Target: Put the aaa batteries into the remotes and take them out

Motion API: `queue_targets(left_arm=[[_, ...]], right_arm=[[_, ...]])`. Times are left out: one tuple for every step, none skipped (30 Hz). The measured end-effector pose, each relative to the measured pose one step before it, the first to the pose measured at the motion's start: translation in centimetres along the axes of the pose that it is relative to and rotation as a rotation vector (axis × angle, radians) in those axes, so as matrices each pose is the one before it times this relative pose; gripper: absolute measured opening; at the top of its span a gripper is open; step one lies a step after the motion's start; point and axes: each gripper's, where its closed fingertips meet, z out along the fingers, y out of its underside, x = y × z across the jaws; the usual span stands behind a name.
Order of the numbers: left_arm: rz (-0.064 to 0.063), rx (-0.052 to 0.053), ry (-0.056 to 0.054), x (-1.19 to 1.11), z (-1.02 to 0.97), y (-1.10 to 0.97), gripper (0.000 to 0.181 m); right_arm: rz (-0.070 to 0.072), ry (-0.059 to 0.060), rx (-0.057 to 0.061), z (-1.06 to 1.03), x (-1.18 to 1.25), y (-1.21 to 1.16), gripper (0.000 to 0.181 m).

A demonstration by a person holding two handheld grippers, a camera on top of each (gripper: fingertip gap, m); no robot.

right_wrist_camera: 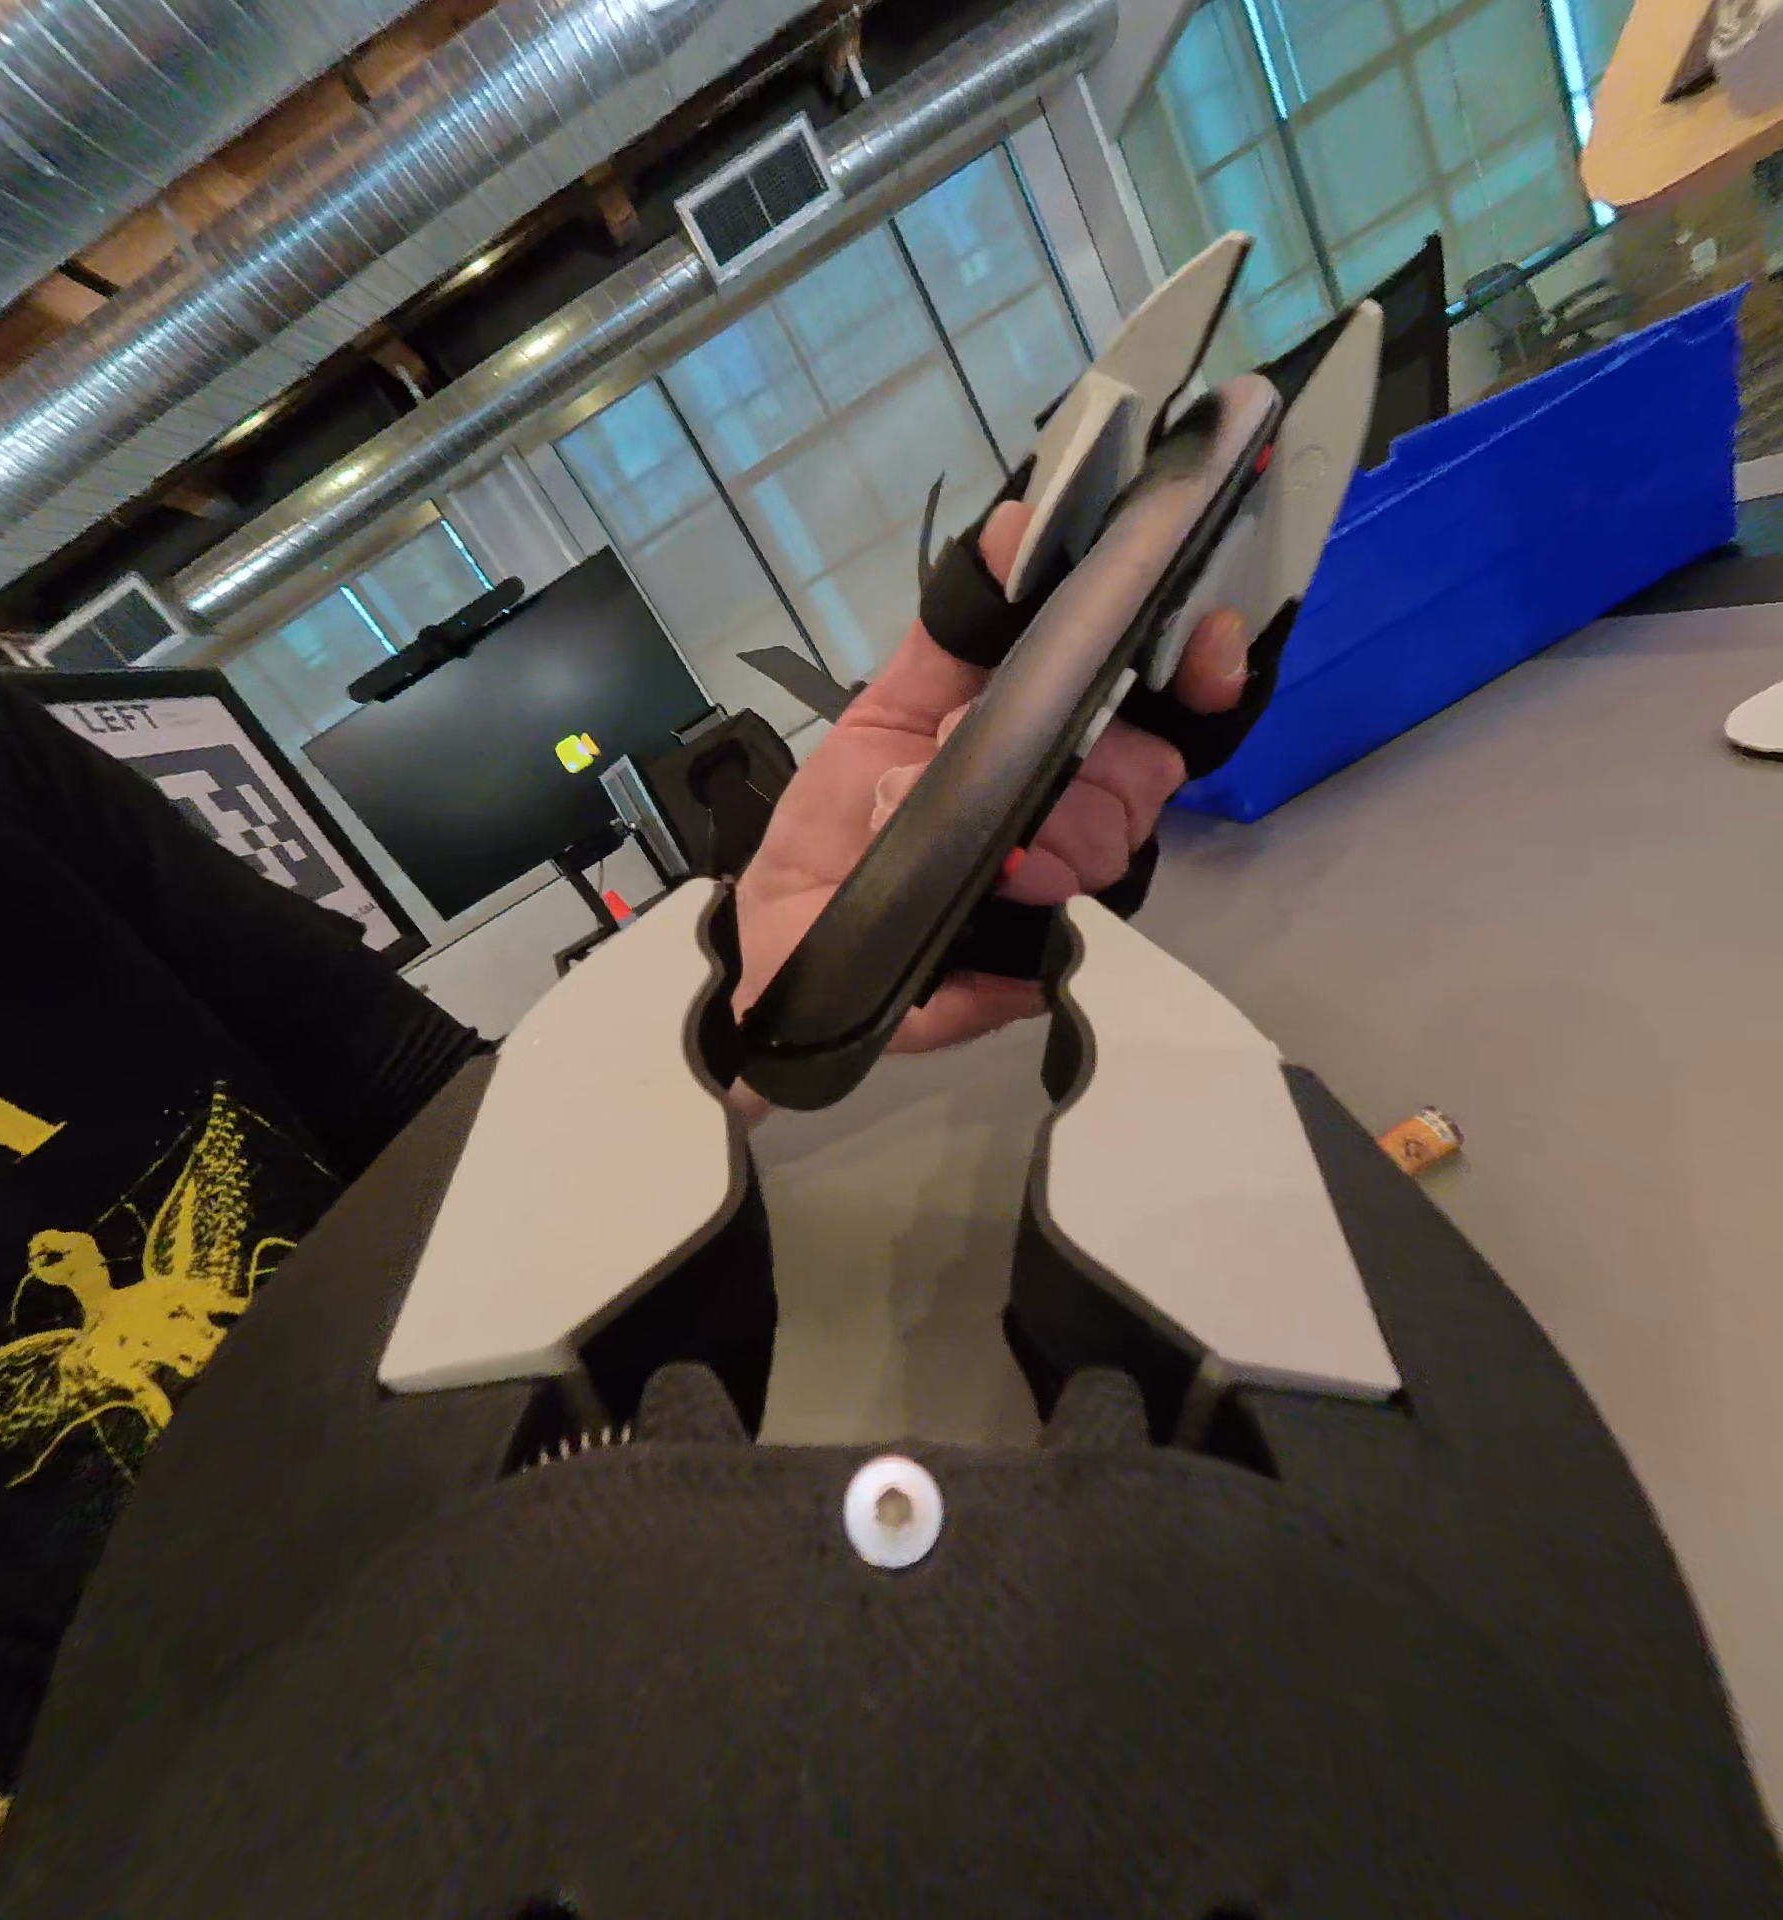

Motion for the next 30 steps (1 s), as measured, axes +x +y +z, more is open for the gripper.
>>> queue_targets(left_arm=[[0.031, -0.056, -0.0062, -0.061, 0.346, 1.114, 0.023], [0.0607, -0.0409, -0.0134, -0.027, 0.551, 1.406, 0.023], [-0.0086, -0.0064, -0.0019, 0.005, 0.365, 0.394, 0.023], [-0.0149, -0.0105, 0.0024, 0.029, 0.052, -0.425, 0.023], [0.0101, 0.0267, 0.0132, 0.279, -0.295, -1.024, 0.023], [0.0143, 0.0272, -0.0021, 0.147, -0.468, -1.008, 0.023], [0.0268, 0.004, -0.0038, 0.2, -0.367, -0.524, 0.023], [0.0352, -0.0202, 0.0005, 0.35, -0.071, 0.064, 0.023], [0.0255, -0.0162, 0.0014, 0.36, 0.161, 0.259, 0.023], [0.0049, -0.0228, 0.0223, 0.536, 0.393, 0.461, 0.023], [0.0144, -0.0458, 0.0109, 0.366, 0.532, 0.816, 0.023], [0.0309, -0.0375, -0.0047, 0.241, 0.441, 0.783, 0.023], [0.0191, -0.0239, 0.0019, 0.334, 0.351, 0.642, 0.023], [0.0136, -0.015, 0.0256, 0.619, 0.321, 0.434, 0.023], [0.0166, -0.0191, 0.0122, 0.446, 0.29, 0.284, 0.023], [0.0214, -0.0362, 0.0139, 0.498, 0.338, 0.454, 0.023], [0.0057, -0.0371, 0.034, 0.743, 0.384, 0.459, 0.026], [-0.0167, -0.0632, 0.0332, 0.611, 0.494, 0.833, 0.031], [-0.0039, -0.0613, -0.0008, 0.074, 0.549, 0.919, 0.046], [0.0182, -0.0199, -0.0157, -0.061, 0.32, 0.394, 0.055], [0.019, 0.0027, -0.0102, 0.022, 0.079, 0.002, 0.055], [0.012, -0.0024, -0.0149, -0.14, -0.059, -0.083, 0.057], [0.0203, -0.0069, -0.0231, -0.296, -0.263, -0.173, 0.058], [0.0353, -0.012, -0.0378, -0.56, -0.499, -0.186, 0.057], [0.0398, -0.0183, -0.0526, -0.849, -0.666, -0.137, 0.055], [0.0386, -0.0219, -0.0554, -0.956, -0.788, -0.067, 0.053], [0.0428, -0.0217, -0.0561, -1.057, -0.861, 0.002, 0.053], [0.0381, -0.0169, -0.0575, -1.161, -0.926, 0.087, 0.052], [0.0236, -0.0111, -0.0476, -1.131, -0.884, 0.215, 0.051], [0.0134, -0.0124, -0.032, -0.984, -0.778, 0.419, 0.05]], right_arm=[[0.0029, 0.0031, 0.014, 0.192, 0.135, -0.099, 0.053], [0.02, 0.0398, -0.0156, 0.233, 0.786, 0.189, 0.052], [0.0092, 0.005, -0.0241, 0.229, 0.236, 0.235, 0.05], [-0.0161, -0.0186, -0.0042, 0.029, -0.397, -0.085, 0.057], [-0.0261, -0.0006, -0.005, -0.148, -0.315, -0.192, 0.057], [-0.0203, 0.0079, -0.0083, -0.291, -0.227, -0.295, 0.055], [-0.0207, 0.0287, -0.0265, -0.324, 0.025, -0.254, 0.052], [-0.0447, 0.0521, -0.0637, -0.168, 0.262, 0.115, 0.05], [-0.0469, 0.0598, -0.0903, -0.021, 0.412, 0.449, 0.045], [-0.0226, 0.0346, -0.0926, 0.108, 0.261, 0.573, 0.039], [-0.0028, 0.0083, -0.0699, 0.111, 0.055, 0.39, 0.032], [0.0098, -0.0033, -0.0418, 0.096, 0.013, 0.189, 0.032], [0.0147, -0.0113, -0.028, 0.064, -0.023, 0.192, 0.032], [0.0098, -0.0214, -0.0096, -0.047, -0.146, 0.085, 0.031], [0.0031, -0.0173, 0.0075, -0.146, -0.187, -0.01, 0.029], [0.0074, -0.0146, 0.0092, -0.196, -0.229, 0.051, 0.028], [0.0133, -0.0077, 0.0097, -0.328, -0.119, 0.043, 0.026], [0.004, -0.0021, 0.0159, -0.503, -0.044, -0.084, 0.024], [0.0, -0.0073, 0.0206, -0.688, -0.119, -0.273, 0.024], [0.0071, 0.01, 0.0268, -0.93, 0.181, -0.577, 0.024], [0.0058, 0.0205, 0.0271, -1.167, 0.403, -0.813, 0.024], [0.0028, 0.0272, 0.0245, -1.357, 0.634, -0.982, 0.024], [0.0015, 0.0553, 0.0214, -1.598, 1.143, -1.136, 0.024], [0.0003, 0.0727, 0.017, -1.84, 1.615, -1.257, 0.024], [0.0075, 0.0774, 0.013, -1.912, 2.021, -1.304, 0.024], [0.0173, 0.0841, 0.0108, -1.872, 2.493, -1.298, 0.024], [0.0255, 0.0823, 0.0033, -1.632, 2.853, -1.152, 0.024], [0.0288, 0.0743, -0.0218, -1.123, 3.106, -0.71, 0.024], [0.0419, 0.053, -0.0569, -0.5, 3.063, -0.067, 0.024], [0.0658, 0.0313, -0.0702, 0.054, 2.789, 0.305, 0.024]])
